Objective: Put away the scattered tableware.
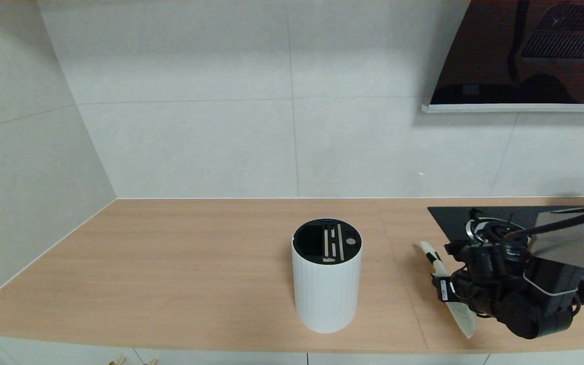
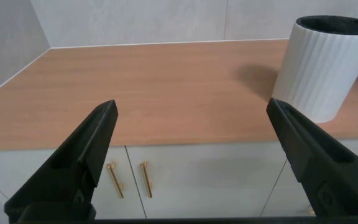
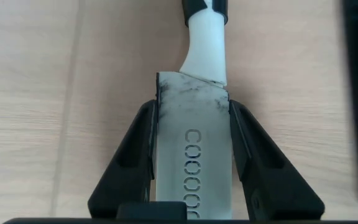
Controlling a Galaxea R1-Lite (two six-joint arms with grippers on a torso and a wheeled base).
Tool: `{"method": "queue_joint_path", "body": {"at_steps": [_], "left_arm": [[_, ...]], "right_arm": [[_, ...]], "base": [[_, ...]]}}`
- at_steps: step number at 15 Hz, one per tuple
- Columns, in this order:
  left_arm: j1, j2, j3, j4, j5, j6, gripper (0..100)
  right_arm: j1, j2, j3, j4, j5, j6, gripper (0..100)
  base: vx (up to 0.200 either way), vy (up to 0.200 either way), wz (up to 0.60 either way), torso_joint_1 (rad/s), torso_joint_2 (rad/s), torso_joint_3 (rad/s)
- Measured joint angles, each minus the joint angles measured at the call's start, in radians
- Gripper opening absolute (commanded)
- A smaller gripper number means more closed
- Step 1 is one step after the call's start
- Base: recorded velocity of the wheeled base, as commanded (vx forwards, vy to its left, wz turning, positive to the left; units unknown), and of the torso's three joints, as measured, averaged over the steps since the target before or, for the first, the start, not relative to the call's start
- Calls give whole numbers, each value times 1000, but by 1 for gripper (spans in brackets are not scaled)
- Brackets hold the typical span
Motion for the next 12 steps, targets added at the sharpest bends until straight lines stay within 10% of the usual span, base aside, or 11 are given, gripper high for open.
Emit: {"method": "queue_joint_path", "body": {"at_steps": [12], "left_arm": [[-8,34,-119,20,-86,38,100]], "right_arm": [[189,-547,44,145,3,-24,0]], "base": [[0,0,0,0,0,0]]}}
